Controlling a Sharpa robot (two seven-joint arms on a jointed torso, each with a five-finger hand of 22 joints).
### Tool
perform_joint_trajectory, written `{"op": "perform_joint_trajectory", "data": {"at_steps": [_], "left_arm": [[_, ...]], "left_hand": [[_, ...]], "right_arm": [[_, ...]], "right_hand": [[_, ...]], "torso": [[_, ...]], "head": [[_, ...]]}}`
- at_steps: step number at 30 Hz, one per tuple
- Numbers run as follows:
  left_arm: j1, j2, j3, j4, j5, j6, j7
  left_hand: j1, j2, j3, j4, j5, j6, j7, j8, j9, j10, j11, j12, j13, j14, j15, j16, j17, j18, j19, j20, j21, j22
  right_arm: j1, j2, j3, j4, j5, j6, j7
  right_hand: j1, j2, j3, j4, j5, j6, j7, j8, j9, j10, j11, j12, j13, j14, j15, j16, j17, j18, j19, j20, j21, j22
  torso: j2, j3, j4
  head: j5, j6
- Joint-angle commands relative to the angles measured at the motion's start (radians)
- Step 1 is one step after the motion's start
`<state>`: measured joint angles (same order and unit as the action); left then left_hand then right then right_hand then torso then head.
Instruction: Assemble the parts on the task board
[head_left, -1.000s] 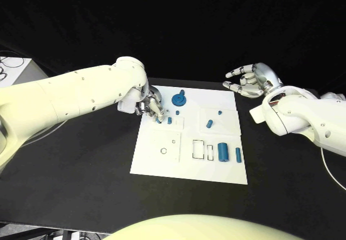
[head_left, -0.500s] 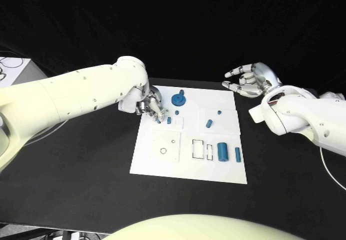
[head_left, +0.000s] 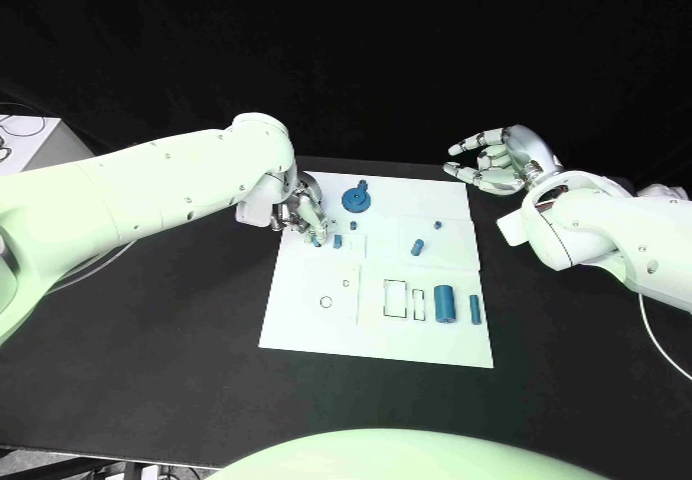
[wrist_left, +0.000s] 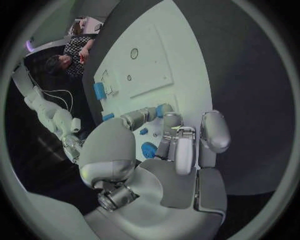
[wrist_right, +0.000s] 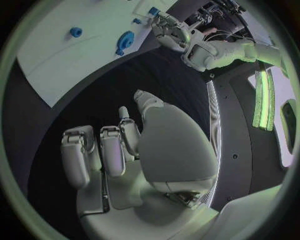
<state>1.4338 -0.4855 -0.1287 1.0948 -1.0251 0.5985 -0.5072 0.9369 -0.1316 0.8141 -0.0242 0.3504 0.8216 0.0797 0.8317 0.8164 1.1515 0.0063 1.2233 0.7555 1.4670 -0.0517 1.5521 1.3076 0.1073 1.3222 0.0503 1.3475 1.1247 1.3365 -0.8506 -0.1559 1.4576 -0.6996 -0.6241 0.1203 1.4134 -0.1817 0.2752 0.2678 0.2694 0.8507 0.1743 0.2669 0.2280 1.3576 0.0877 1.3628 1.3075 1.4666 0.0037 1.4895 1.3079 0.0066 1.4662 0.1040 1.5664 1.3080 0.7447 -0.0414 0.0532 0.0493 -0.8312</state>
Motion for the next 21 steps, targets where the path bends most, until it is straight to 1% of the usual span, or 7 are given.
{"op": "perform_joint_trajectory", "data": {"at_steps": [1, 3, 5, 9, 10, 13, 21], "left_arm": [[-0.015, 0.001, -0.009, -0.002, -0.003, -0.038, -0.011], [-0.015, 0.000, -0.009, -0.002, -0.004, -0.049, -0.011], [-0.016, -0.001, -0.010, -0.002, -0.008, -0.060, -0.010], [-0.017, -0.003, -0.010, -0.001, -0.013, -0.070, -0.010], [-0.017, -0.004, -0.010, -0.001, -0.014, -0.071, -0.010], [-0.018, -0.006, -0.010, 0.000, -0.017, -0.073, -0.010], [-0.020, -0.011, -0.010, 0.000, -0.023, -0.082, -0.009]], "left_hand": [[-0.004, -0.018, -0.003, -0.014, -0.006, -0.015, -0.021, -0.012, 0.000, -0.015, -0.015, -0.007, -0.006, 0.080, -0.010, -0.006, 0.205, -0.009, -0.009, 0.000, -0.009, -0.008], [-0.008, -0.027, -0.042, 0.011, -0.005, -0.012, -0.021, -0.017, -0.003, -0.022, -0.014, -0.009, -0.010, 0.078, -0.010, -0.008, 0.201, -0.008, -0.010, 0.000, -0.013, -0.012], [-0.014, -0.036, -0.099, 0.049, -0.006, -0.006, -0.019, -0.022, -0.005, -0.026, -0.013, -0.007, -0.008, 0.077, -0.008, -0.009, 0.199, -0.008, -0.009, 0.000, -0.017, -0.015], [-0.015, -0.042, -0.133, 0.075, -0.007, -0.002, -0.019, -0.025, -0.005, -0.027, -0.012, -0.006, -0.004, 0.077, -0.009, -0.009, 0.199, -0.008, -0.008, 0.001, -0.019, -0.016], [-0.018, -0.047, -0.158, 0.091, -0.007, 0.000, -0.018, -0.026, -0.005, -0.027, -0.011, -0.005, -0.003, 0.077, -0.008, -0.010, 0.199, -0.008, -0.008, 0.001, -0.020, -0.017], [-0.017, -0.056, -0.209, 0.120, -0.009, 0.003, -0.017, -0.027, -0.005, -0.027, -0.010, -0.004, 0.000, 0.077, -0.008, -0.010, 0.198, -0.009, -0.006, 0.002, -0.021, -0.017], [-0.006, -0.057, -0.267, 0.158, -0.010, 0.006, -0.017, -0.029, -0.003, -0.025, -0.010, -0.002, 0.006, 0.077, -0.008, -0.010, 0.199, -0.009, -0.004, 0.002, -0.023, -0.017]], "right_arm": [[0.000, -0.001, 0.000, 0.002, -0.007, 0.007, 0.005], [0.000, -0.001, 0.000, 0.002, -0.007, 0.007, 0.005], [0.000, -0.001, 0.000, 0.002, -0.007, 0.007, 0.005], [0.000, -0.002, 0.000, 0.002, -0.007, 0.007, 0.005], [0.000, -0.002, 0.000, 0.002, -0.007, 0.007, 0.005], [0.000, -0.002, 0.000, 0.001, -0.007, 0.007, 0.005], [0.000, -0.003, 0.000, 0.001, -0.007, 0.007, 0.006]], "right_hand": [[-0.004, -0.009, 0.007, 0.001, 0.005, -0.008, 0.000, 0.005, -0.001, -0.007, 0.000, -0.002, 0.050, 0.055, 0.006, -0.004, 0.166, -0.007, 0.105, 0.002, 0.004, 0.263], [-0.004, -0.009, 0.007, 0.001, 0.005, -0.008, 0.000, 0.005, -0.001, -0.007, 0.000, -0.002, 0.050, 0.055, 0.006, -0.004, 0.166, -0.007, 0.105, 0.002, 0.004, 0.263], [-0.004, -0.009, 0.007, 0.001, 0.005, -0.008, 0.000, 0.005, -0.001, -0.007, 0.000, -0.002, 0.050, 0.055, 0.006, -0.004, 0.166, -0.007, 0.105, 0.002, 0.004, 0.263], [-0.004, -0.009, 0.007, 0.001, 0.005, -0.008, 0.000, 0.005, -0.001, -0.007, 0.000, -0.002, 0.050, 0.055, 0.006, -0.004, 0.166, -0.007, 0.105, 0.002, 0.004, 0.263], [-0.004, -0.009, 0.007, 0.001, 0.005, -0.008, 0.000, 0.005, -0.001, -0.007, 0.000, -0.002, 0.050, 0.055, 0.006, -0.004, 0.166, -0.007, 0.105, 0.002, 0.004, 0.263], [-0.004, -0.009, 0.007, 0.001, 0.005, -0.008, 0.000, 0.005, -0.001, -0.007, 0.000, -0.002, 0.050, 0.055, 0.006, -0.004, 0.166, -0.007, 0.105, 0.002, 0.004, 0.263], [-0.004, -0.009, 0.007, 0.001, 0.005, -0.008, 0.000, 0.005, -0.001, -0.007, 0.000, -0.002, 0.050, 0.055, 0.006, -0.004, 0.166, -0.007, 0.105, 0.002, 0.004, 0.263]], "torso": [[0.000, -0.0011, 0.0008], [0.000, -0.0014, 0.0014], [0.000, -0.0011, 0.0016], [0.000, -0.0006, 0.0008], [0.000, -0.0006, 0.0006], [0.000, -0.0008, 0.0005], [0.000, -0.0002, 0.0001]], "head": [[-0.001, 0.002], [-0.001, 0.001], [0.000, 0.002], [0.001, 0.001], [0.001, 0.001], [0.000, 0.001], [0.000, 0.003]]}}
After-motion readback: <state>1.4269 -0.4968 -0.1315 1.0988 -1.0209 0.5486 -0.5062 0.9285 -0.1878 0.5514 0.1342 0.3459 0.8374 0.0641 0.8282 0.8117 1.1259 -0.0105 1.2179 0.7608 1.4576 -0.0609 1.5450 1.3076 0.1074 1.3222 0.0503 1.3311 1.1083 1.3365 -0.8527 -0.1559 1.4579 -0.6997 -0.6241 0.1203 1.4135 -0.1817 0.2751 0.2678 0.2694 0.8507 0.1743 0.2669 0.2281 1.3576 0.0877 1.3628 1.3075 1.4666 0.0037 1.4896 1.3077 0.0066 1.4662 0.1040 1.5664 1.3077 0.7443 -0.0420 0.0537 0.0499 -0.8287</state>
